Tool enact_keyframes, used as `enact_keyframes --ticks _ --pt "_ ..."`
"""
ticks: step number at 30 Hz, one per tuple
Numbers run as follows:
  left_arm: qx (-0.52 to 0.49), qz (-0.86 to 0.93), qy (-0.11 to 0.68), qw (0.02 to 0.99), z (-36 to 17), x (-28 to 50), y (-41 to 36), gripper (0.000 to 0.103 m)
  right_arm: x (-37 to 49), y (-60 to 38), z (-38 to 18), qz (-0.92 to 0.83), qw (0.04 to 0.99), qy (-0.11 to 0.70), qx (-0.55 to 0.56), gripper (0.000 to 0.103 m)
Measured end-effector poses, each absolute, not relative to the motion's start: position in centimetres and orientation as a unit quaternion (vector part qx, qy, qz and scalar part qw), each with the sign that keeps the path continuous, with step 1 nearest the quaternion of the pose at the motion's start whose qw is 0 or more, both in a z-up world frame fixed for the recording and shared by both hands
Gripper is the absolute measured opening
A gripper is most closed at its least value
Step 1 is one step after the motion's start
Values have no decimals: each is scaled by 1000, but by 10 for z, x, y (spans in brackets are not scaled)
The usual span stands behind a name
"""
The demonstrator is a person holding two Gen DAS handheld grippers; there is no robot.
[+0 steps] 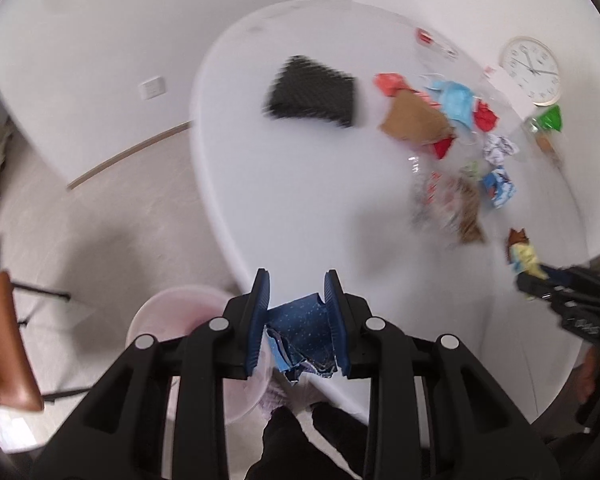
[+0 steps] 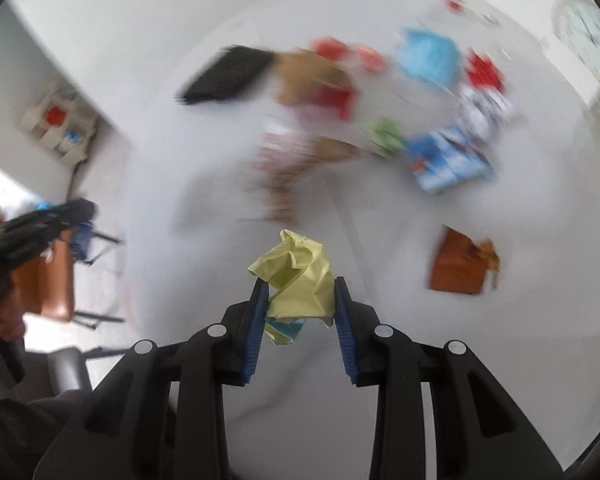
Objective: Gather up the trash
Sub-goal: 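Carry the blue wrapper to the wastebasket with the left gripper while the right gripper grasps the yellow paper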
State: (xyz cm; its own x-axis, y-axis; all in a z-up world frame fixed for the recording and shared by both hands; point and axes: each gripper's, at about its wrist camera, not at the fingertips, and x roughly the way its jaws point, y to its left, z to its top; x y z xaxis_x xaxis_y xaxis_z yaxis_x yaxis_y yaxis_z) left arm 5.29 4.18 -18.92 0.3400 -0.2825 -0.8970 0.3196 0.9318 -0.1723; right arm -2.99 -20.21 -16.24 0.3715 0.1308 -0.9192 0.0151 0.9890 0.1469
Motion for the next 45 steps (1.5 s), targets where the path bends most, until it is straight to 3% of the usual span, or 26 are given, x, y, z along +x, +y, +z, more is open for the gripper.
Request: enact_keyframes --ticks 7,9,11,17,20,22,24,31,38,45 --pt "-16 -98 575 812 -214 33 118 30 -21 -96 -140 166 823 543 0 34" --pt "-27 -87 583 808 -219 30 132 44 -17 -69 -143 197 816 543 -20 34" --pt "-37 -69 579 812 -219 27 146 67 -11 -43 -149 226 805 547 -39 35" --pt "-70 -42 563 822 -207 15 179 91 8 12 -175 274 774 567 -67 35" --pt "-95 -25 560 823 -200 8 196 93 14 40 -190 286 760 577 -82 37" --pt "-109 -13 556 824 -195 4 210 94 14 53 -197 291 754 583 -86 66" --pt "-113 -1 551 827 -189 0 219 95 14 62 -200 286 759 578 -97 79" --pt "-104 10 545 832 -172 -3 231 95 8 38 -166 229 802 544 -86 100" --pt "-113 -43 533 837 -153 3 205 95 -13 -58 -125 120 847 518 1 100" --pt "-51 -134 528 837 -140 17 139 95 -41 -135 -123 0 858 510 62 100"
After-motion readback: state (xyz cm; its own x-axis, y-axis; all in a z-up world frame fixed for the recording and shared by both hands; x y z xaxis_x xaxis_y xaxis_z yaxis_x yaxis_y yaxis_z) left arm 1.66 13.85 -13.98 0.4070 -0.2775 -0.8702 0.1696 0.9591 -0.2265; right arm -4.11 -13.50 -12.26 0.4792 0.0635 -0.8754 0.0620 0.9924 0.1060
